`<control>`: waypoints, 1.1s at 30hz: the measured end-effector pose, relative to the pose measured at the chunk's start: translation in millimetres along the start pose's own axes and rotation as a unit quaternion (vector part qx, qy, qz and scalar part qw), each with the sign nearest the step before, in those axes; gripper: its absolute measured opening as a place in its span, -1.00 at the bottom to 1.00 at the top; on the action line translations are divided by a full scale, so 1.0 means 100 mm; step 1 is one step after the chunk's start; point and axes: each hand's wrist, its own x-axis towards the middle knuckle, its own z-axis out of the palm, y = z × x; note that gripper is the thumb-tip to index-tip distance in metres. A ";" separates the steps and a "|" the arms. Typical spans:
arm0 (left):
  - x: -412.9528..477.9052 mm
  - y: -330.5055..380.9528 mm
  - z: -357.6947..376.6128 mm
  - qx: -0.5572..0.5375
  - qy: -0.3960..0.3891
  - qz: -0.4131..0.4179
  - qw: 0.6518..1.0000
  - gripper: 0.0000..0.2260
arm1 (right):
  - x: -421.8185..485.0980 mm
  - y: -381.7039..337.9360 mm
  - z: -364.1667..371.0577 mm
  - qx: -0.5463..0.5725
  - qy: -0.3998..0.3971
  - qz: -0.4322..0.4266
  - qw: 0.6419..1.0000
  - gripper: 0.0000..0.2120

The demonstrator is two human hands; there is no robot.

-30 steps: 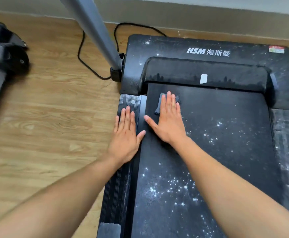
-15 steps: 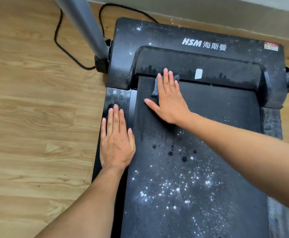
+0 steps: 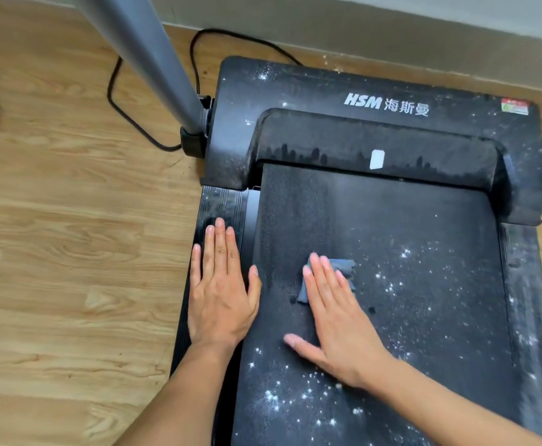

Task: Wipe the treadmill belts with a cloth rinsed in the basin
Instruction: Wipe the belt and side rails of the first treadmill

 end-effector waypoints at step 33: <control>-0.02 0.03 0.01 0.006 0.031 -0.010 0.999 -0.33 | 0.02 0.72 -0.15 0.015 0.010 0.048 0.999 0.07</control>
